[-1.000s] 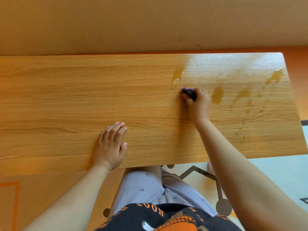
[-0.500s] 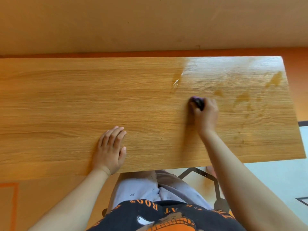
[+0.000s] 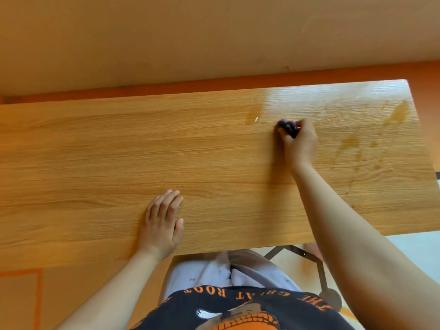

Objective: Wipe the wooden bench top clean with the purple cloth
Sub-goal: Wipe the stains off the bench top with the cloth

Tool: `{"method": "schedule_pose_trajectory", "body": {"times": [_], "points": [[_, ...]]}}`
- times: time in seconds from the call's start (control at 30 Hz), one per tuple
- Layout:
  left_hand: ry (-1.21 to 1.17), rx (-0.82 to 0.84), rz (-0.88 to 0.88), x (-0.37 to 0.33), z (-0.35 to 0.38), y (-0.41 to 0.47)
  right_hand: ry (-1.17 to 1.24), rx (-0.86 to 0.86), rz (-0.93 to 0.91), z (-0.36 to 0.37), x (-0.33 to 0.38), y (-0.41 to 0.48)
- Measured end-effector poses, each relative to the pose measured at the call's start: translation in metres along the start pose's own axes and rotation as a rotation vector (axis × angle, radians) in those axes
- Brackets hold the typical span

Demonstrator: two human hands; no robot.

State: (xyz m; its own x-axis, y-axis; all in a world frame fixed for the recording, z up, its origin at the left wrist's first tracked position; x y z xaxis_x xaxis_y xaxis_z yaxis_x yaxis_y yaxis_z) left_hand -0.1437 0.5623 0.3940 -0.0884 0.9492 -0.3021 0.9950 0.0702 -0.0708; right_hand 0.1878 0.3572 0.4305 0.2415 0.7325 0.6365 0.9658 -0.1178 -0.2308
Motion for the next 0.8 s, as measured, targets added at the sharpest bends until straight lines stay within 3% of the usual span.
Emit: {"method": "schedule_pose_trajectory", "body": {"times": [0.17, 0.43, 0.8], "points": [[-0.04, -0.095, -0.092, -0.003, -0.016, 0.019, -0.112, -0.169, 0.202, -0.081, -0.065, 0.038], [-0.083, -0.173, -0.111, -0.002, -0.028, 0.126, -0.193, -0.095, 0.243, -0.081, -0.048, 0.03], [-0.029, -0.197, -0.177, 0.012, -0.026, 0.161, -0.127, 0.196, -0.265, 0.08, 0.081, -0.064]]}}
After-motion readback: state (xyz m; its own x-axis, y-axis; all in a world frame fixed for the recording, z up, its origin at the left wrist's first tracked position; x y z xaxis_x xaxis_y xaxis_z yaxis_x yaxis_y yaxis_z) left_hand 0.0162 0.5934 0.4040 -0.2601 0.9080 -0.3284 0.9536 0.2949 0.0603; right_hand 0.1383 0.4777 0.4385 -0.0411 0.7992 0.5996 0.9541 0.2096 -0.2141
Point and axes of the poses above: each hand's wrist, its own y-axis towards the middle knuckle, its own z-axis out of the palm, x = y × z, the point moved 9 cm from there along y, towards the middle knuckle, and after that the axes turned 14 degrees about z, right-handed, at the moved point
